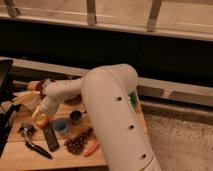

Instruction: Place apple in tray

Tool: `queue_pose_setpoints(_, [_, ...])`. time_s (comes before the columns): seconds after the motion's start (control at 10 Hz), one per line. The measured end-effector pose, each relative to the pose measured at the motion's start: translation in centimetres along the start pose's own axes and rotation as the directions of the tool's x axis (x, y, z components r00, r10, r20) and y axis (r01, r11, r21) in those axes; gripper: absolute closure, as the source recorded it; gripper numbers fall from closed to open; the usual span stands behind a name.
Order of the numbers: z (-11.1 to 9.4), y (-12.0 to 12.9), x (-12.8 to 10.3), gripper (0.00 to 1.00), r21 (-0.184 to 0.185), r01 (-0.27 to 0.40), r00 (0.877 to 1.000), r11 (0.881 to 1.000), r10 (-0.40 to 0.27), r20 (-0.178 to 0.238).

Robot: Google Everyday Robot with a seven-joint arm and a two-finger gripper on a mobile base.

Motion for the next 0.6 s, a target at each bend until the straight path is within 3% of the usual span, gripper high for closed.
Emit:
queue_pose_setpoints(0.4, [-0.01,0.56,-0.07,0.94,0.000,0.017,1.000,1.000,-0.017,-0.003])
queue_pose_setpoints(0.6, [-0.41,0.69,-0.18,1.00,0.003,0.025,1.000,1.000,-0.025,0.004])
